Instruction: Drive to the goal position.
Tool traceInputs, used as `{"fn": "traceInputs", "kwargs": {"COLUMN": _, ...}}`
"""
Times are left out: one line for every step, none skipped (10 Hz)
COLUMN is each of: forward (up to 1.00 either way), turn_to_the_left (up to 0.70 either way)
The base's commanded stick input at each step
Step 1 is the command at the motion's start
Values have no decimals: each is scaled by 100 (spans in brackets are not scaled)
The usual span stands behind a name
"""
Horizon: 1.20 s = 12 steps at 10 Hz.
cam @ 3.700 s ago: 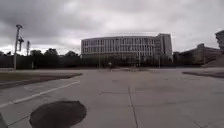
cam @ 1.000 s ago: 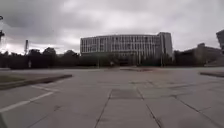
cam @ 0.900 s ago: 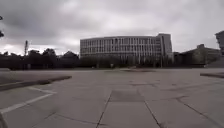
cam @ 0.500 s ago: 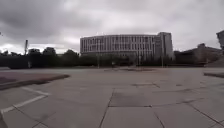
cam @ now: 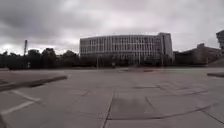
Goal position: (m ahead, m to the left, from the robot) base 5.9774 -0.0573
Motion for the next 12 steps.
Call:
{"fn": "traceInputs", "kwargs": {"forward": 70, "turn_to_the_left": 0}}
{"fn": "traceInputs", "kwargs": {"forward": 70, "turn_to_the_left": 0}}
{"fn": "traceInputs", "kwargs": {"forward": 70, "turn_to_the_left": 0}}
{"fn": "traceInputs", "kwargs": {"forward": 70, "turn_to_the_left": 0}}
{"fn": "traceInputs", "kwargs": {"forward": 70, "turn_to_the_left": 0}}
{"fn": "traceInputs", "kwargs": {"forward": 70, "turn_to_the_left": 0}}
{"fn": "traceInputs", "kwargs": {"forward": 70, "turn_to_the_left": 0}}
{"fn": "traceInputs", "kwargs": {"forward": 70, "turn_to_the_left": 0}}
{"fn": "traceInputs", "kwargs": {"forward": 70, "turn_to_the_left": 0}}
{"fn": "traceInputs", "kwargs": {"forward": 70, "turn_to_the_left": 5}}
{"fn": "traceInputs", "kwargs": {"forward": 70, "turn_to_the_left": 9}}
{"fn": "traceInputs", "kwargs": {"forward": 70, "turn_to_the_left": 17}}
